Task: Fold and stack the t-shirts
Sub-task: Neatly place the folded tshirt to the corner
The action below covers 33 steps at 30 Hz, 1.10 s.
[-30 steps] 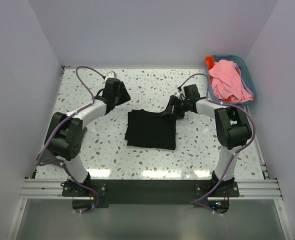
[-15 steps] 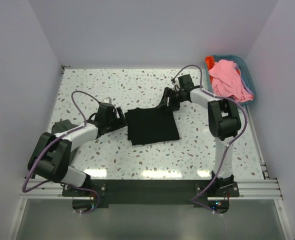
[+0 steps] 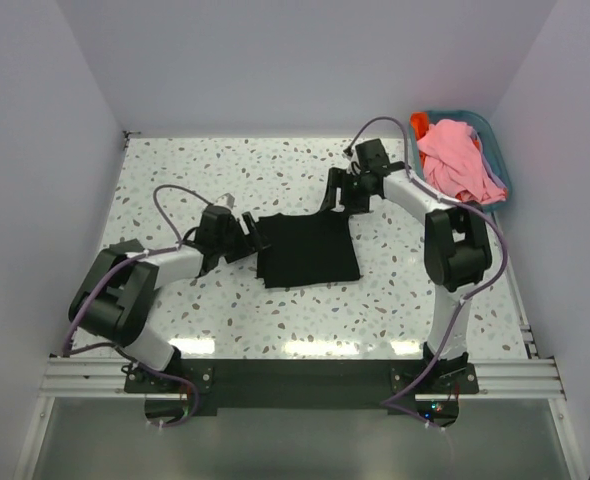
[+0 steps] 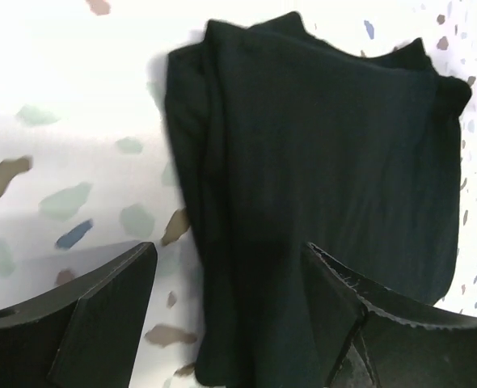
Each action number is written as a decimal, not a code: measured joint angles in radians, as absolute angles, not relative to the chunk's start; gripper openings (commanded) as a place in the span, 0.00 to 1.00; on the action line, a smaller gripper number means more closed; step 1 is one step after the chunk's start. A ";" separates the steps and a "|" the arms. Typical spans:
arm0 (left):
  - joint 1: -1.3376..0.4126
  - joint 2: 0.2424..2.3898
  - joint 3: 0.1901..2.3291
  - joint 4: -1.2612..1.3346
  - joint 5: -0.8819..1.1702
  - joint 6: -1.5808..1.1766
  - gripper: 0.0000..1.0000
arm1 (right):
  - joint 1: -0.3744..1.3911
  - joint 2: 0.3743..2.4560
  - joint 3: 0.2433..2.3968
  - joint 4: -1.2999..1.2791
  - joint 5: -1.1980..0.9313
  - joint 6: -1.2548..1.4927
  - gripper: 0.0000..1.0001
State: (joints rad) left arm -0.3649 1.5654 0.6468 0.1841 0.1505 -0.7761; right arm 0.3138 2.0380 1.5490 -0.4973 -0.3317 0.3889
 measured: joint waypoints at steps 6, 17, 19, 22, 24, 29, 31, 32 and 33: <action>-0.429 1.663 0.746 0.183 0.112 -0.778 0.72 | 0.312 1.960 1.548 -0.509 -0.295 0.377 0.75; -0.527 1.755 0.830 0.155 0.057 -0.831 0.17 | 0.312 1.953 1.523 -0.517 -0.281 0.376 0.75; -0.527 1.765 0.845 0.134 0.059 -0.839 0.00 | 0.312 1.953 1.522 -0.517 -0.280 0.376 0.75; -0.525 1.769 0.883 0.070 0.050 -0.853 0.00 | 0.312 1.950 1.519 -0.520 -0.279 0.376 0.75; -0.521 1.768 0.917 0.007 0.035 -0.857 0.00 | 0.312 1.941 1.514 -0.520 -0.279 0.377 0.75; -0.445 1.723 0.982 -0.153 -0.007 -0.874 0.00 | 0.315 1.867 1.465 -0.511 -0.282 0.393 0.74; -0.401 1.690 1.019 -0.233 -0.044 -0.879 0.00 | 0.322 1.834 1.451 -0.507 -0.282 0.400 0.74; -0.380 1.672 1.038 -0.269 -0.066 -0.881 0.00 | 0.327 1.820 1.446 -0.506 -0.281 0.403 0.74; -0.358 1.653 1.055 -0.302 -0.086 -0.885 0.00 | 0.334 1.810 1.442 -0.504 -0.281 0.405 0.74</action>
State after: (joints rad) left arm -0.3584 1.6531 1.0550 -0.3016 -0.0864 -0.8848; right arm 0.3340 1.8095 1.4422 -0.5041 -0.2813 0.4046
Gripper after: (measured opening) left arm 0.043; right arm 0.745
